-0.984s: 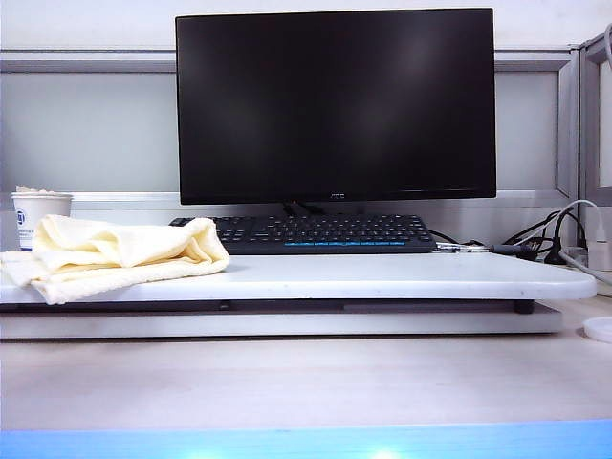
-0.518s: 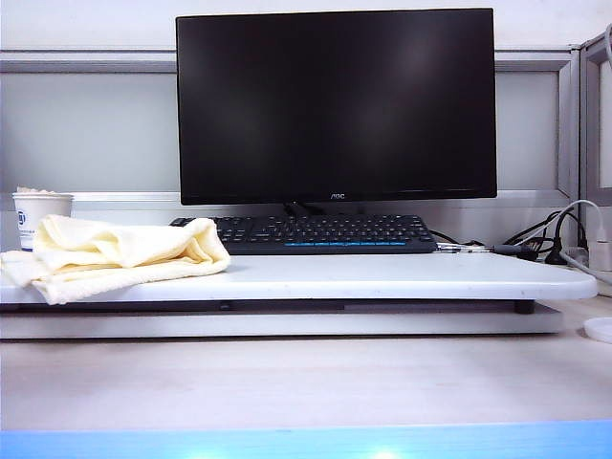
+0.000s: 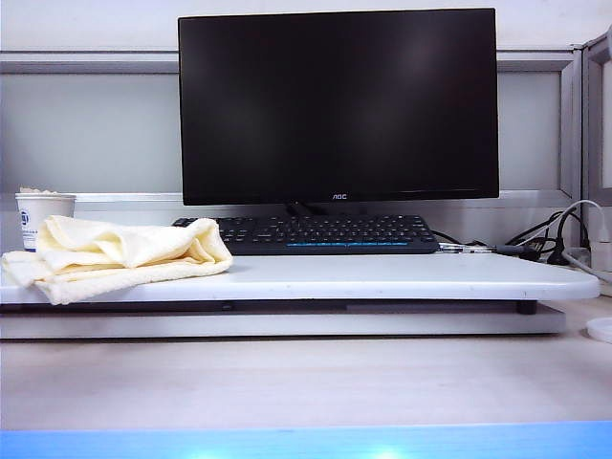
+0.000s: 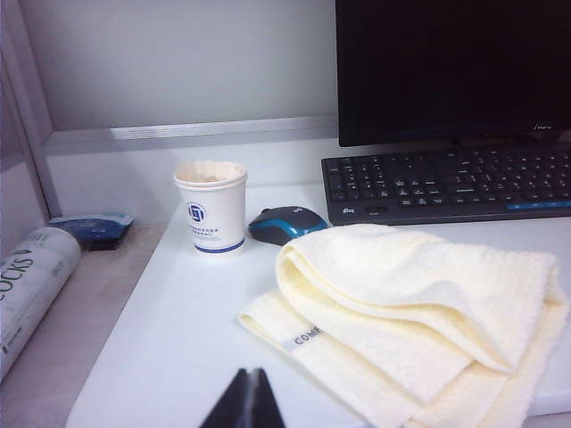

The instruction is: Wipe the tabletop with a clean cloth to remove dust and stains.

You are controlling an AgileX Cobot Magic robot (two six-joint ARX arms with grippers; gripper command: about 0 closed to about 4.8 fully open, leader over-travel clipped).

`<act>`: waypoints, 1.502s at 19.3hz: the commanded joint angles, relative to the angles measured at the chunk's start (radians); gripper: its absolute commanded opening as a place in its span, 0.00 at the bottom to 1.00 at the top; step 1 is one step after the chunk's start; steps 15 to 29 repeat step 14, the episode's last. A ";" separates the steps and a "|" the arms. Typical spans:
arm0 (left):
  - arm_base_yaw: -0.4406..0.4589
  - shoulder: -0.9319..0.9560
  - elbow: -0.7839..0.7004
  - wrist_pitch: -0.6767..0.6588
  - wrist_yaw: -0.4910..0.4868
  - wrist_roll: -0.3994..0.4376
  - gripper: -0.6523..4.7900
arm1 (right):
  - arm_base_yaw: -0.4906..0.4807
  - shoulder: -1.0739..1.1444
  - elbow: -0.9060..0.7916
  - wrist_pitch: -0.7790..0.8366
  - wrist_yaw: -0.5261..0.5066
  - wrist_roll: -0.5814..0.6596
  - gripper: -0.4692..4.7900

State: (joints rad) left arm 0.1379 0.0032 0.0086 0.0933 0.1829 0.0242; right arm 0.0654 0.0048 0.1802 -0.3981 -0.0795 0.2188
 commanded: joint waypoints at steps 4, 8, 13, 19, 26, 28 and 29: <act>0.000 0.000 -0.002 -0.026 0.005 -0.006 0.11 | 0.001 -0.003 -0.079 0.015 0.003 -0.018 0.07; 0.000 0.000 -0.002 -0.032 0.005 -0.006 0.11 | 0.001 -0.003 -0.113 0.013 0.018 -0.039 0.07; 0.000 0.000 -0.002 -0.032 0.005 -0.006 0.11 | 0.001 -0.003 -0.113 0.013 0.018 -0.040 0.07; 0.000 0.000 -0.002 -0.033 0.005 -0.006 0.11 | 0.001 -0.003 -0.113 0.013 0.018 -0.039 0.07; 0.000 0.000 -0.002 -0.033 0.005 -0.006 0.11 | 0.001 -0.003 -0.113 0.013 0.018 -0.039 0.07; 0.000 0.000 -0.002 -0.033 0.005 -0.006 0.11 | 0.001 -0.003 -0.113 0.013 0.018 -0.039 0.07; 0.000 0.000 -0.002 -0.033 0.005 -0.006 0.11 | 0.001 -0.003 -0.113 0.013 0.018 -0.039 0.07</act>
